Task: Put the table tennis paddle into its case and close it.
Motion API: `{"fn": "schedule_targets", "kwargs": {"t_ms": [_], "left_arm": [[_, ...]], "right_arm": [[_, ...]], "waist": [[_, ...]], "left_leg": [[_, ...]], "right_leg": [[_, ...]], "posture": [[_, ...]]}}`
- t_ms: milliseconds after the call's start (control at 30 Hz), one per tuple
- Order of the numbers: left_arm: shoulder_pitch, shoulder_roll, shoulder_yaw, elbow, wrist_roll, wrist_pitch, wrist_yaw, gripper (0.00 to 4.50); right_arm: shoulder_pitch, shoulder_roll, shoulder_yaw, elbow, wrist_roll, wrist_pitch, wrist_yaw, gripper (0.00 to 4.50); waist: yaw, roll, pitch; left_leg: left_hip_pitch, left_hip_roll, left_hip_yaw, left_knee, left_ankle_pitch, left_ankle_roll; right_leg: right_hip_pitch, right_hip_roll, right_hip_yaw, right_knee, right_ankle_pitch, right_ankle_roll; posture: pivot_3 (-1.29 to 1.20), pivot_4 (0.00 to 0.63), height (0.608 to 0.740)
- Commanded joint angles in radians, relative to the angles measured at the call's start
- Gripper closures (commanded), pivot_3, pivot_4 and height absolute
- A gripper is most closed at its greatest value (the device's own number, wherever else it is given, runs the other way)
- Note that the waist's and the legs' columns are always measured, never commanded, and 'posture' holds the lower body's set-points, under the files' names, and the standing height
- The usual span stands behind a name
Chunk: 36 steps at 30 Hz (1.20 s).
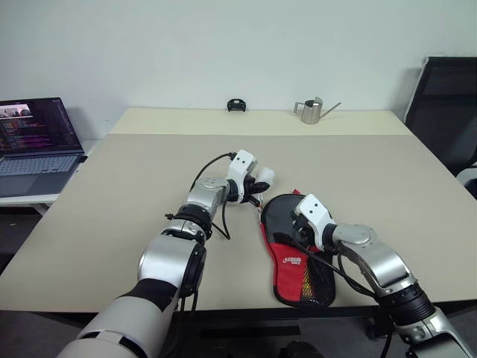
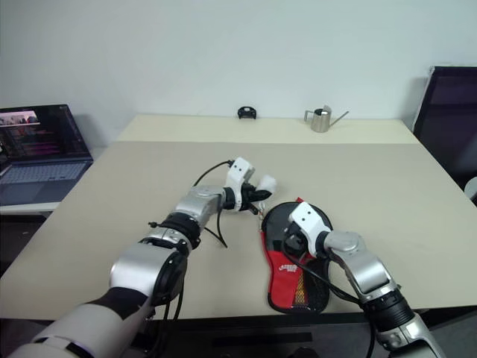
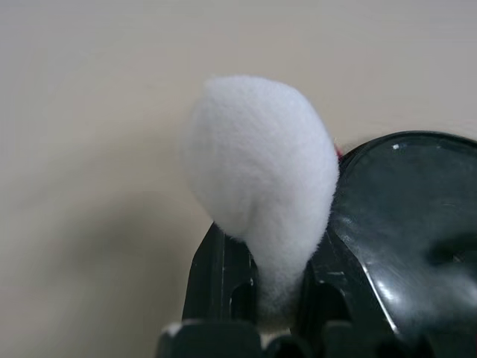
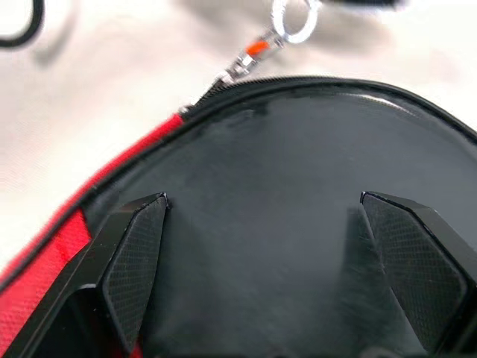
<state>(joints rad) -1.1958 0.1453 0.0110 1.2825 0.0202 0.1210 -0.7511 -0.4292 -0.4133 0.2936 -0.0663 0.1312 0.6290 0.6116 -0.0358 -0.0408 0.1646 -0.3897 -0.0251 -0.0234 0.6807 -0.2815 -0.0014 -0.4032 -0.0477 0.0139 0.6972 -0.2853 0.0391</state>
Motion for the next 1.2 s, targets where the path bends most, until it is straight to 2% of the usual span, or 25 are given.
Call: {"fn": "schedule_targets", "kwargs": {"t_ms": [33,400,567,667,1200], "left_arm": [[-0.056,-0.008,-0.006,0.012,0.022,-0.034,0.027,4.28],[-0.061,0.003,-0.016,0.041,0.079,-0.048,0.048,4.28],[-0.065,-0.008,-0.028,0.057,0.121,-0.069,0.127,4.28],[-0.079,-0.036,-0.034,0.068,0.147,-0.087,0.220,4.28],[-0.142,-0.154,-0.030,0.089,0.193,-0.128,0.433,4.28]], "right_arm": [[0.066,0.005,0.050,0.070,0.004,0.098,0.034,0.00],[0.082,0.014,0.036,0.119,-0.012,0.110,0.028,0.00],[0.105,0.018,0.043,0.095,-0.019,0.127,0.012,0.00],[0.135,0.017,0.046,0.055,-0.016,0.152,-0.006,0.00],[0.285,0.000,-0.008,-0.198,0.014,0.326,-0.115,0.00]], "waist": [[0.001,0.000,-0.001],[0.005,-0.001,-0.010],[0.005,0.000,-0.011],[0.007,-0.001,-0.012],[0.013,0.000,-0.016]], "left_leg": [[0.000,0.000,0.000,0.000,0.000,0.000],[0.001,0.000,0.000,0.000,0.000,0.000],[0.012,0.000,-0.004,-0.002,0.000,0.000],[0.012,0.000,-0.005,-0.002,0.000,0.000],[0.009,0.000,-0.008,-0.004,-0.001,0.000]], "right_leg": [[0.000,0.000,0.000,0.000,0.000,0.000],[0.002,0.000,-0.001,-0.001,0.000,0.000],[0.017,0.000,-0.004,-0.009,0.000,0.000],[0.018,0.000,-0.004,-0.011,0.000,0.000],[0.020,-0.001,-0.007,-0.017,0.000,0.001]], "posture": [[0.00,0.150,0.740],[0.00,0.150,0.740],[0.00,0.150,0.740],[0.00,0.150,0.740],[0.00,0.150,0.740]]}}
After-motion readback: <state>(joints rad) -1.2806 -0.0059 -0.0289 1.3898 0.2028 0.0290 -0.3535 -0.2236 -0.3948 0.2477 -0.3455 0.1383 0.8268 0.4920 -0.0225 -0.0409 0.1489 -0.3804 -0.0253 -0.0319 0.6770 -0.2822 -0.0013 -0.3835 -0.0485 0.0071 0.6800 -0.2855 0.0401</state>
